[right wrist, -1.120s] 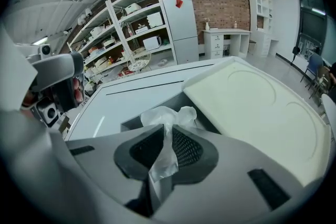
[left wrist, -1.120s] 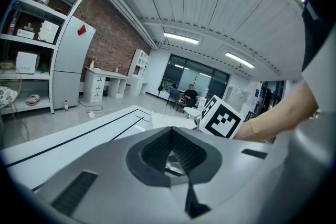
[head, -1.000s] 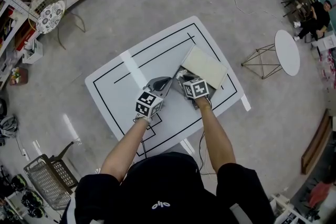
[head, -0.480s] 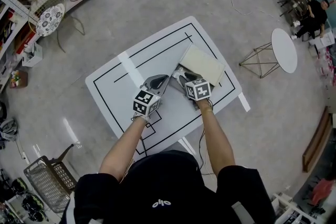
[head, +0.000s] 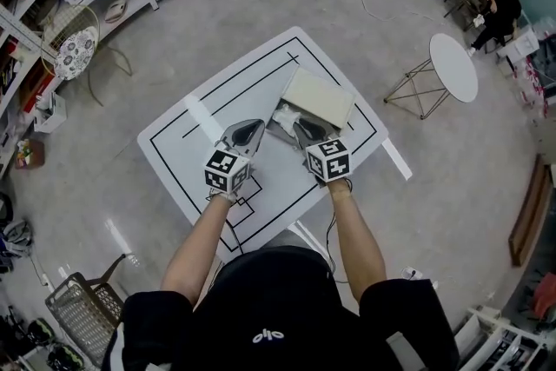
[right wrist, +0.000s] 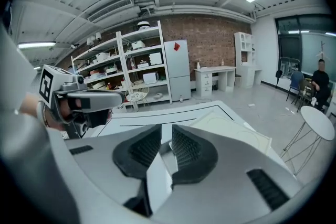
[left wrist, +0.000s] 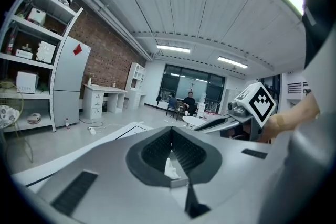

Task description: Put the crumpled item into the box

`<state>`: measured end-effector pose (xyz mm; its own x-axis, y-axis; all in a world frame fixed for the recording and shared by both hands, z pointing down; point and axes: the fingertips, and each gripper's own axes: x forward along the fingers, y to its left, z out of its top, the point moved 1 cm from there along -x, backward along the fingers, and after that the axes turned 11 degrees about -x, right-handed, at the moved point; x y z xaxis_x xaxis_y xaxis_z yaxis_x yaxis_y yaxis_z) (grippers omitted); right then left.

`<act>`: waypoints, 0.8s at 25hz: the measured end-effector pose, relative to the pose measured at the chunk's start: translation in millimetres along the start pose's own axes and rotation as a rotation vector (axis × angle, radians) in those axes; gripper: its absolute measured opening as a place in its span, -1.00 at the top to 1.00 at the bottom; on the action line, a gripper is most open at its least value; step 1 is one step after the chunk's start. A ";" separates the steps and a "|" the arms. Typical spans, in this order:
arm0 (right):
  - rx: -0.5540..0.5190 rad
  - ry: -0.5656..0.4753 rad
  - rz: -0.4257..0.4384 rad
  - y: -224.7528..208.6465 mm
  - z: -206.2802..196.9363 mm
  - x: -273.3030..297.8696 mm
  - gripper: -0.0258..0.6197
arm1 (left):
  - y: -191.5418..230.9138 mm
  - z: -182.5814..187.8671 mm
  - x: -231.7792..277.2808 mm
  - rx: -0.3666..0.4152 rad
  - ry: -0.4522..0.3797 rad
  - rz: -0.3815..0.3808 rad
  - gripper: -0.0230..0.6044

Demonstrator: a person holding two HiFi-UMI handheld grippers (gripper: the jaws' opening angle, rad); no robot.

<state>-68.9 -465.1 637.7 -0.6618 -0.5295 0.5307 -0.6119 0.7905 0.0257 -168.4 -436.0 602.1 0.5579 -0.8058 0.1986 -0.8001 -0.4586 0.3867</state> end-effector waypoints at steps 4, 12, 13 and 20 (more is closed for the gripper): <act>-0.012 -0.063 -0.040 10.5 10.0 -36.6 0.80 | -19.3 5.0 -13.7 0.020 -0.018 -0.013 0.90; -0.027 -0.157 -0.106 36.3 23.7 -111.9 0.89 | -76.4 15.7 -45.9 0.060 -0.053 -0.058 0.90; -0.027 -0.164 -0.113 40.7 23.0 -121.6 0.89 | -84.0 15.3 -52.3 0.063 -0.055 -0.060 0.90; -0.029 -0.207 -0.156 73.4 12.2 -180.4 0.89 | -120.7 5.6 -101.8 0.090 -0.066 -0.043 0.90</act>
<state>0.2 -315.3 533.5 -0.6367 -0.6953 0.3334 -0.7030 0.7011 0.1197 -129.8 -300.7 530.2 0.5788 -0.8061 0.1231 -0.7940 -0.5227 0.3104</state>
